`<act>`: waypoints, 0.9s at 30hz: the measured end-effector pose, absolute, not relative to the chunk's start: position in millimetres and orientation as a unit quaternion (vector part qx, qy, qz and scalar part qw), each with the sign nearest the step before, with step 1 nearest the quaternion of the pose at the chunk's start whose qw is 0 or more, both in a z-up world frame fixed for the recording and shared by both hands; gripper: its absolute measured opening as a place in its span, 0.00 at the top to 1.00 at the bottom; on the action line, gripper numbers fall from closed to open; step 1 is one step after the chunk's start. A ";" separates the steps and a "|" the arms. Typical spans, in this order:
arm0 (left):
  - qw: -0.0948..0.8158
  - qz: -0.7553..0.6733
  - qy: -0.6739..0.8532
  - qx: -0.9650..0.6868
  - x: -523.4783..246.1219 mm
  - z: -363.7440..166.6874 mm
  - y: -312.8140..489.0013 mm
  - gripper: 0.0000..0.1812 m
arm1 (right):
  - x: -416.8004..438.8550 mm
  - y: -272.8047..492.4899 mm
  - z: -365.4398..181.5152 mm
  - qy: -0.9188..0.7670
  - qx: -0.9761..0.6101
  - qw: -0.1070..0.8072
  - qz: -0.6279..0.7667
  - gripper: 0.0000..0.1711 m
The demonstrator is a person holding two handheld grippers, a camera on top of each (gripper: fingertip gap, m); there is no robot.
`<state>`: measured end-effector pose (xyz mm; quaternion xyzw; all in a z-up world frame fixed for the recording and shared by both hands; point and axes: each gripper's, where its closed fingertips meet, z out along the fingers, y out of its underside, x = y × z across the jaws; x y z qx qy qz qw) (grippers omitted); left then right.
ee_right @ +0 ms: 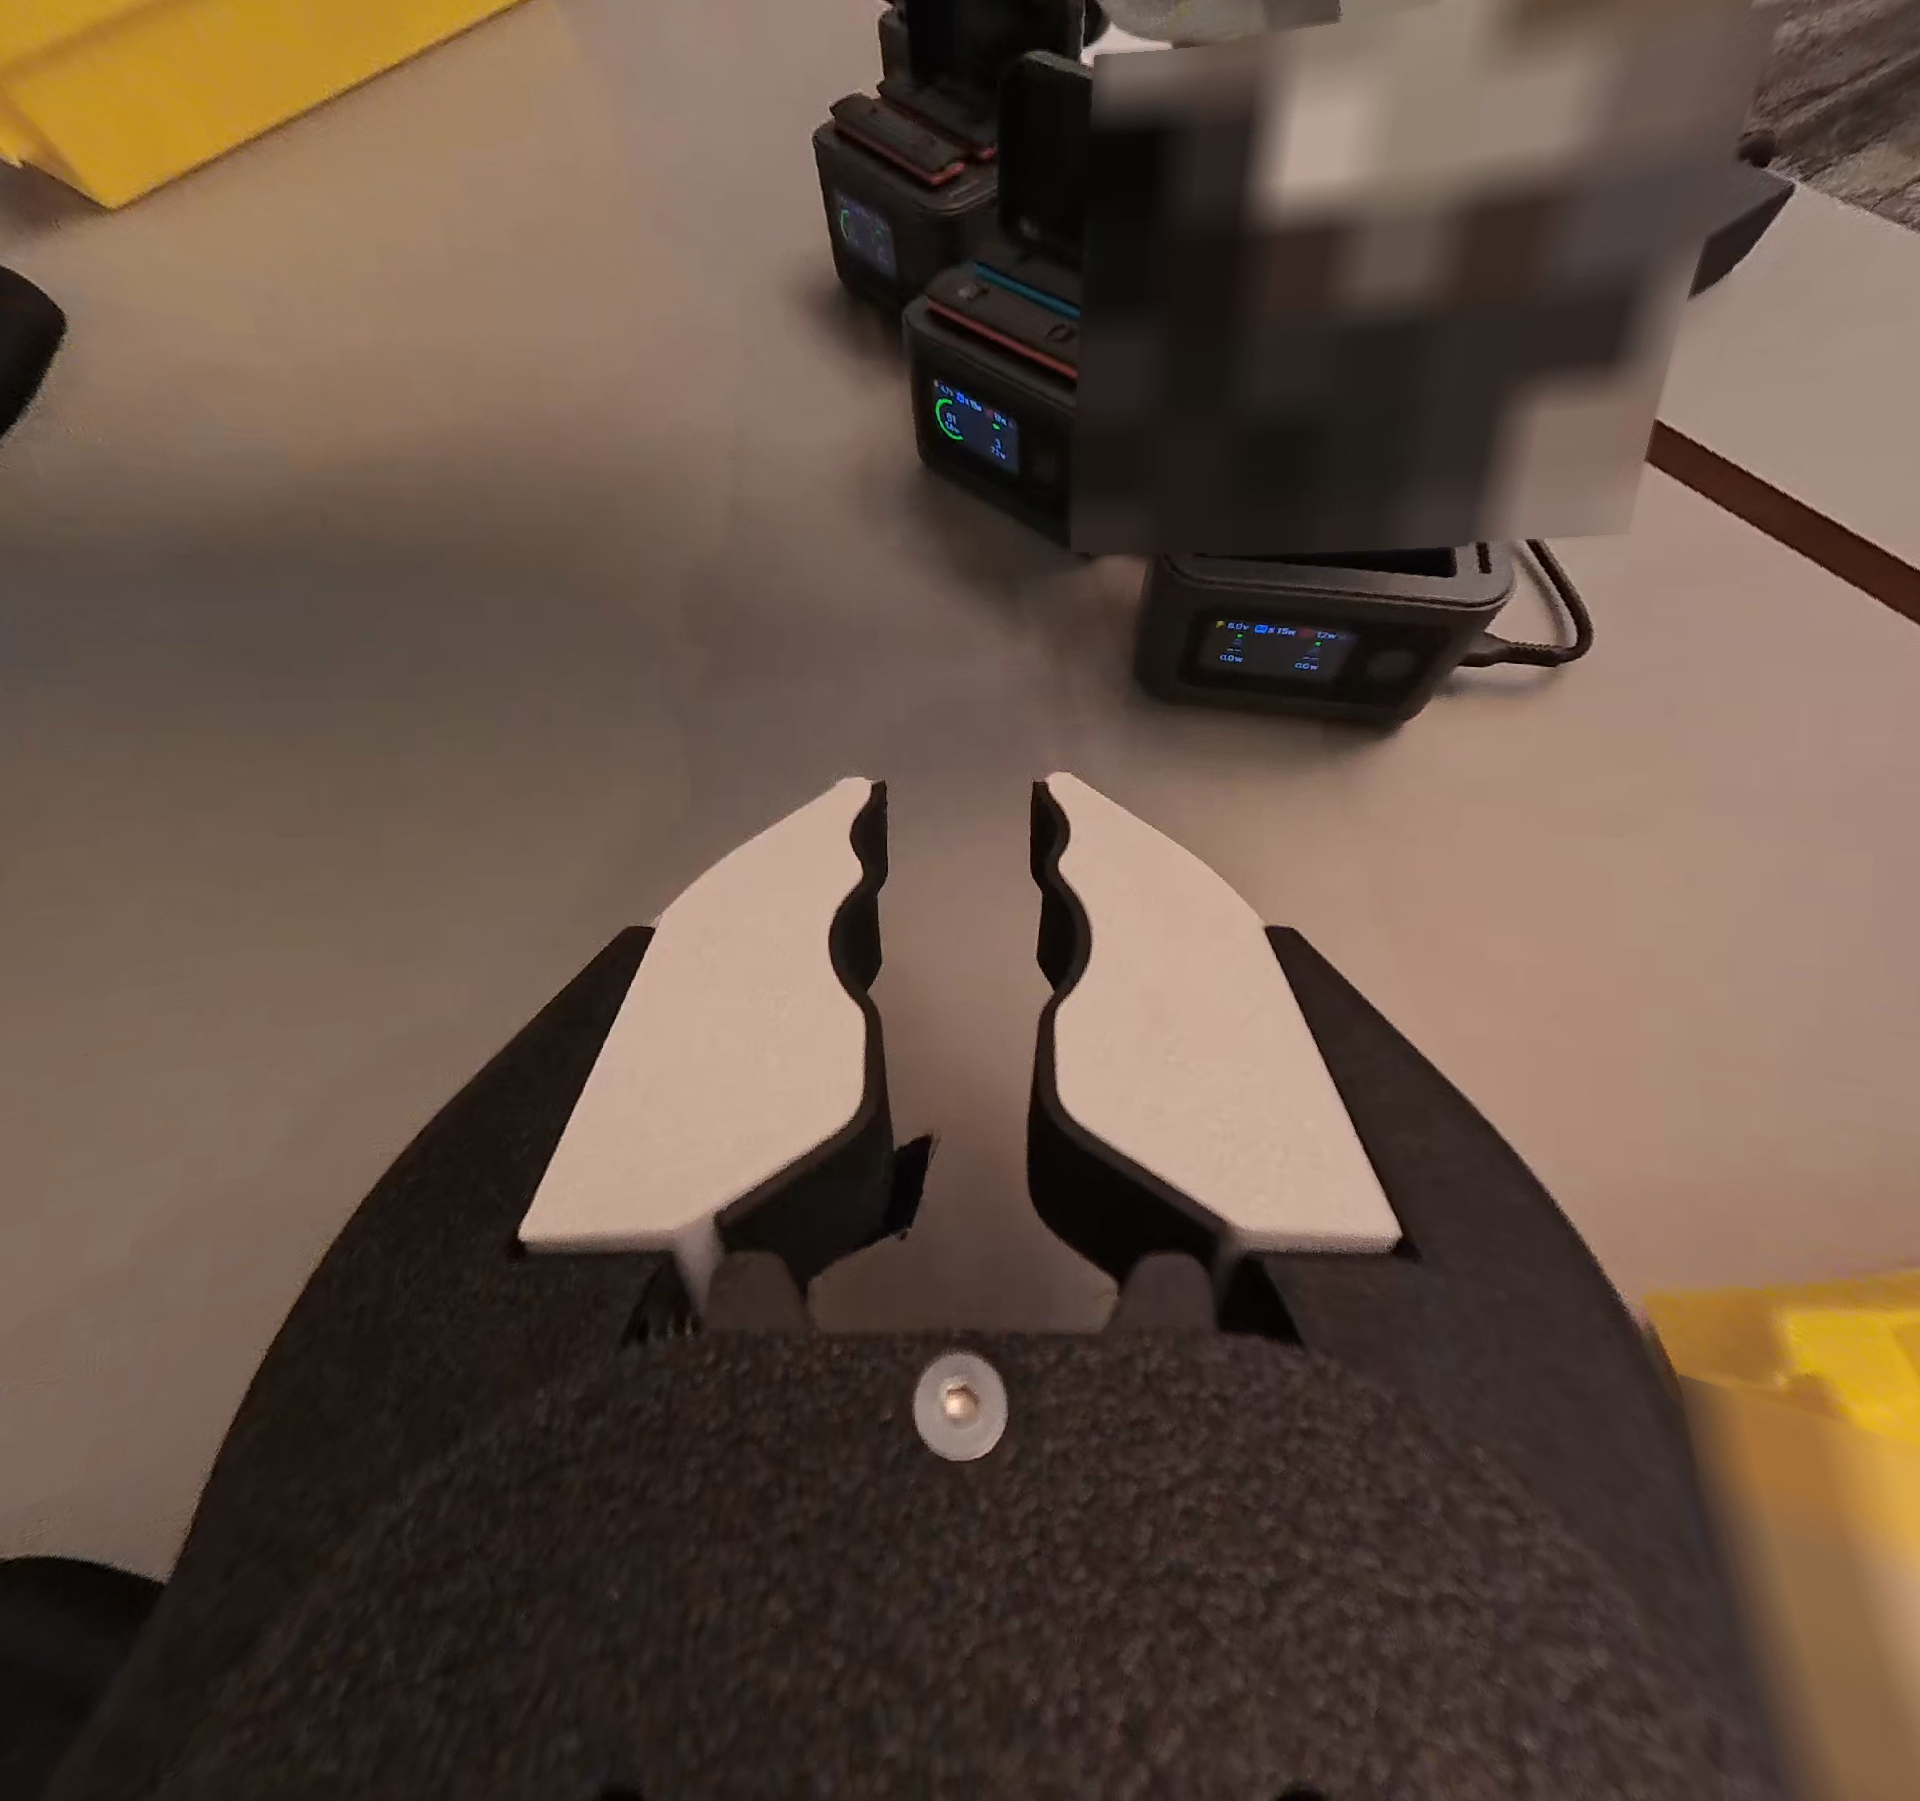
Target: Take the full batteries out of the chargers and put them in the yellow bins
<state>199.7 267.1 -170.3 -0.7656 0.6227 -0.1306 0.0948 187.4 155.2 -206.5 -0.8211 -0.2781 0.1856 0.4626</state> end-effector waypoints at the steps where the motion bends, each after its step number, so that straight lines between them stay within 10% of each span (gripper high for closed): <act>1: 0.091 -0.124 0.622 -0.767 201.4 -173.1 267.5 0.92 | 187.3 155.5 -207.4 -0.279 -0.822 0.462 0.183 0.85; 27: 0.019 0.034 0.619 -0.784 210.9 -187.9 275.8 0.91 | 212.3 171.5 -181.7 -0.209 -0.819 0.521 0.117 0.87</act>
